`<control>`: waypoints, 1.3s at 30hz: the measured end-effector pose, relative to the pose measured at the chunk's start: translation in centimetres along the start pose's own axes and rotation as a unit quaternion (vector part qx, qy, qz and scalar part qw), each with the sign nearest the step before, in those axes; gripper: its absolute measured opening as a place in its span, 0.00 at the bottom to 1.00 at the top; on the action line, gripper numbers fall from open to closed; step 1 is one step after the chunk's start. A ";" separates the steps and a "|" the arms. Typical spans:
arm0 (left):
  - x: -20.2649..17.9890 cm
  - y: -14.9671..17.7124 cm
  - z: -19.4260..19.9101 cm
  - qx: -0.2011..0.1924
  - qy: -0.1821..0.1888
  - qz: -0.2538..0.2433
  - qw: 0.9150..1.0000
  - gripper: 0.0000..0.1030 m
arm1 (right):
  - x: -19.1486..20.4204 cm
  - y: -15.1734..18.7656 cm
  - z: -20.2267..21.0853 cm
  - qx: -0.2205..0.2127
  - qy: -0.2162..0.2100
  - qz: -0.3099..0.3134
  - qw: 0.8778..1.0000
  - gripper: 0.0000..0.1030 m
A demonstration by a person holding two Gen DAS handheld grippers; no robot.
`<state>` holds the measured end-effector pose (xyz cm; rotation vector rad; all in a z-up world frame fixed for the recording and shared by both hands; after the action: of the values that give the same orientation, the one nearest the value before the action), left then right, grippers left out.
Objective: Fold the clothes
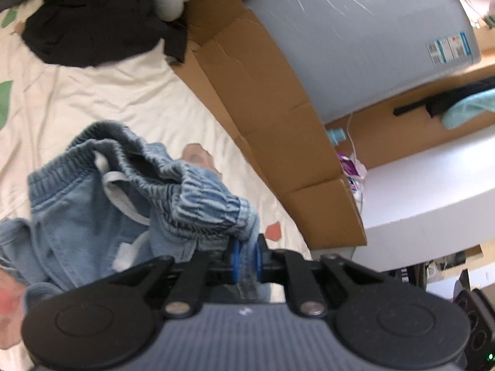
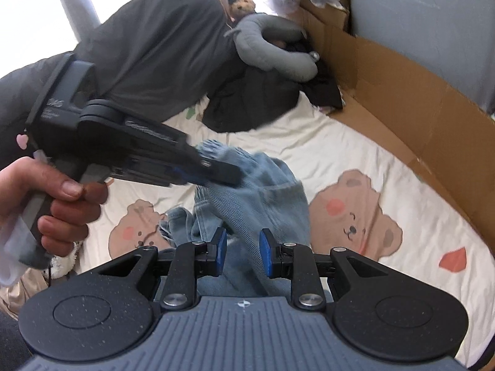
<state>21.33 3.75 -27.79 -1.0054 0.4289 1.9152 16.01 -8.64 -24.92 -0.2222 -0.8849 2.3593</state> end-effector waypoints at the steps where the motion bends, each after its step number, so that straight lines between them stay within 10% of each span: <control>1: -0.4 0.2 -0.4 0.003 0.000 -0.003 1.000 0.09 | 0.2 -0.1 0.0 -0.002 0.003 0.006 1.000 0.37; 22: -1.4 1.8 -2.3 0.026 0.028 0.047 0.998 0.09 | 1.2 0.5 -4.9 0.027 0.103 0.117 0.987 0.41; 26: -1.1 1.5 -2.5 0.030 0.027 0.060 0.997 0.10 | 1.0 0.4 -5.8 0.032 0.120 0.138 0.983 0.17; 39: -0.2 -2.1 2.6 -0.035 0.071 0.021 0.997 0.11 | -1.0 0.8 -5.3 0.062 0.124 0.130 0.982 0.12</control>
<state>21.88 6.43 -25.83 -1.1905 0.4698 1.9140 18.27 -6.84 -29.53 -0.5993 -0.6161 2.5430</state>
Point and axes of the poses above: each gripper's, at about its wrist camera, not at the fingertips, and z roughly against the way its jaws point, x to its left, y to its underside, the point moved 10 cm from there along -z, roughly the way its jaws point, and after that the axes turned 13 degrees about z, right-handed, at the moved point
